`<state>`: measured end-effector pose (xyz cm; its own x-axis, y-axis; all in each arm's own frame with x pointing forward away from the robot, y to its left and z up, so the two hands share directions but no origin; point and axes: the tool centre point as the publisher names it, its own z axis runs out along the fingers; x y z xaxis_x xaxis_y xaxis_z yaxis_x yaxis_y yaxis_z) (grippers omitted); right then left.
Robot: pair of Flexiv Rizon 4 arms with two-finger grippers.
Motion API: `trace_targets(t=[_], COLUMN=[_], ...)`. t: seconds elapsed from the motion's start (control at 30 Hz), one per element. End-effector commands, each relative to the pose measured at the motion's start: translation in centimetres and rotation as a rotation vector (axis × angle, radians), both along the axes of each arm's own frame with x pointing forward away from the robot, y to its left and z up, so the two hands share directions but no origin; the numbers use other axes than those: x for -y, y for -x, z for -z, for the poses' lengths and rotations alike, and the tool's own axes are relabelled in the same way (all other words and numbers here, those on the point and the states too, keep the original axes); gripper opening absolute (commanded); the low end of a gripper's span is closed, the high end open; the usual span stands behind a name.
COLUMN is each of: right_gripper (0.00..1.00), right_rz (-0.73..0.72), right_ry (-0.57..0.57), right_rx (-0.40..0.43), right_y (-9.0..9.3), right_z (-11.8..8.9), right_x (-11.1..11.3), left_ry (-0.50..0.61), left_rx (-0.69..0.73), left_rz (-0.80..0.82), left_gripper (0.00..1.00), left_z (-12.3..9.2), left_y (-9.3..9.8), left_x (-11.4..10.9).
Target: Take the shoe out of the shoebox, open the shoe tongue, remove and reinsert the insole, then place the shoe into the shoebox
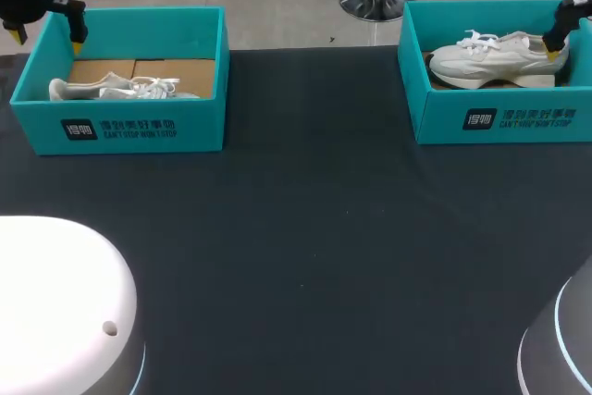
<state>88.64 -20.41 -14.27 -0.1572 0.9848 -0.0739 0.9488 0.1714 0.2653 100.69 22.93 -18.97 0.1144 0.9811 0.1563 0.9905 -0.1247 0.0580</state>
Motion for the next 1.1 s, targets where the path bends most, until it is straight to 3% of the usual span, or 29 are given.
trace_targets(t=[0.03, 0.07, 0.67, 0.8, 0.87, 1.1], right_gripper=[1.00, 1.00, 1.00, 1.00, 1.00, 1.00], right_rz=[0.061, 0.088, 0.088, 0.284, 0.392, 0.508], right_ry=[0.044, 0.118, 0.118, 0.085, 0.122, 0.138], right_rx=[-0.236, -0.285, -0.285, -0.307, -0.335, -0.308], right_y=[-6.3, -6.5, -6.5, -8.1, -9.1, -13.3], right_z=[0.6, 0.8, 0.8, 2.1, 2.8, 5.3], right_x=[-0.2, -0.1, -0.1, 0.8, 1.3, 1.8], left_ry=[-0.001, -0.001, -0.001, -0.001, -0.001, -0.001], left_rx=[0.002, 0.002, 0.002, 0.002, 0.002, 0.002], left_rz=[0.001, 0.001, 0.001, 0.001, 0.001, 0.001], left_gripper=[1.00, 1.00, 1.00, 1.00, 1.00, 1.00], left_z=[0.0, 0.0, 0.0, 0.0, 0.0, 0.0], left_y=[0.1, 0.1, 0.1, 0.1, 0.1, 0.1], left_x=[0.0, 0.0, 0.0, 0.0, 0.0, 0.0])
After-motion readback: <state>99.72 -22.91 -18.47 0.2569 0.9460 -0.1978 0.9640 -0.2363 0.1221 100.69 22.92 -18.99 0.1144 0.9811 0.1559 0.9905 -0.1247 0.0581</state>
